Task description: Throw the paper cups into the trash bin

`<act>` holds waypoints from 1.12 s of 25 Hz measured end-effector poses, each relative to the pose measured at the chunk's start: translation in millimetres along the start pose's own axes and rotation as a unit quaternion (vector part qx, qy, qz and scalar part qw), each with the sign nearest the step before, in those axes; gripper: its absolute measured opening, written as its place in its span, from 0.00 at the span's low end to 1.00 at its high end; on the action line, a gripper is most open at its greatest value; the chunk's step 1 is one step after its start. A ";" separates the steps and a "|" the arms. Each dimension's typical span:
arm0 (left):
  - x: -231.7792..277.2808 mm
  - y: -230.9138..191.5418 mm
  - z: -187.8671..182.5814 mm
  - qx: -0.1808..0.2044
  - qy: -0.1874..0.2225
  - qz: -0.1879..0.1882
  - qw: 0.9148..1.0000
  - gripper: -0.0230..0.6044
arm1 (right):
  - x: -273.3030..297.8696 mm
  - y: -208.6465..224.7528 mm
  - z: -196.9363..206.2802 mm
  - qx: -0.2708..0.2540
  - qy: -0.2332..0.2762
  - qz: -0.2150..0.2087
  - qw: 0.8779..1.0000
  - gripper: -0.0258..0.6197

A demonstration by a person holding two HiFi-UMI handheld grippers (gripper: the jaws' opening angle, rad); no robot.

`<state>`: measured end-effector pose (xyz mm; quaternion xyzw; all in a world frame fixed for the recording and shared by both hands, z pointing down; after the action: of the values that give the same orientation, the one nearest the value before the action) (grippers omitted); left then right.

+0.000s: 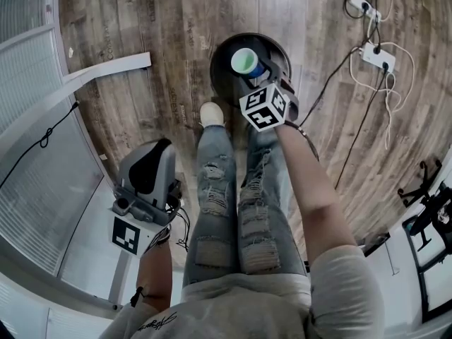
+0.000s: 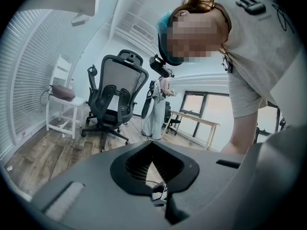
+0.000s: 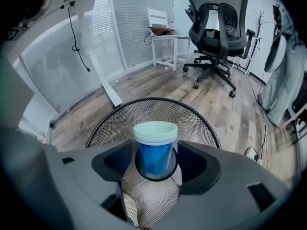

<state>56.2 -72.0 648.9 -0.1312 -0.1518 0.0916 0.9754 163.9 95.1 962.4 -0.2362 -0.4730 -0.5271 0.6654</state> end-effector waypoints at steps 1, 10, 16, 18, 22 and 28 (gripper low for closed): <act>-1.1 0.1 0.5 0.000 -0.001 0.000 1.000 0.04 | -0.4 -0.3 0.6 0.002 0.000 0.000 1.000 0.46; 1.6 4.3 -7.3 0.001 0.004 0.003 1.000 0.04 | -14.3 -0.4 -4.1 0.013 0.018 0.004 1.000 0.46; 1.5 8.8 -20.3 0.003 0.018 0.011 1.000 0.04 | -37.4 -2.8 -8.9 0.016 0.032 0.012 0.999 0.46; 1.9 9.2 -23.0 0.004 0.020 0.013 1.000 0.04 | -45.5 -4.6 -13.5 0.011 0.038 0.013 0.999 0.46; 4.3 15.8 -25.4 0.005 0.018 0.018 1.000 0.04 | -64.6 -8.8 -22.9 0.008 0.054 0.014 0.998 0.46; 6.0 27.2 -40.3 0.010 0.033 0.028 0.999 0.04 | -93.9 -13.8 -34.3 0.012 0.080 0.016 0.997 0.46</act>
<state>70.9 -54.1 605.8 -0.1284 -0.1147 0.1157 0.9783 164.5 107.5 862.2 -0.1925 -0.4209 -0.5279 0.7121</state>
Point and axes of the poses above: the fingertips, and each gripper's own axes: x forward along the fingers, y to its right, z out of its underside, the point moved 7 cm from there along -x, backward along the fingers, and after that the axes turned 6 degrees about -z, right-handed, at the moved point
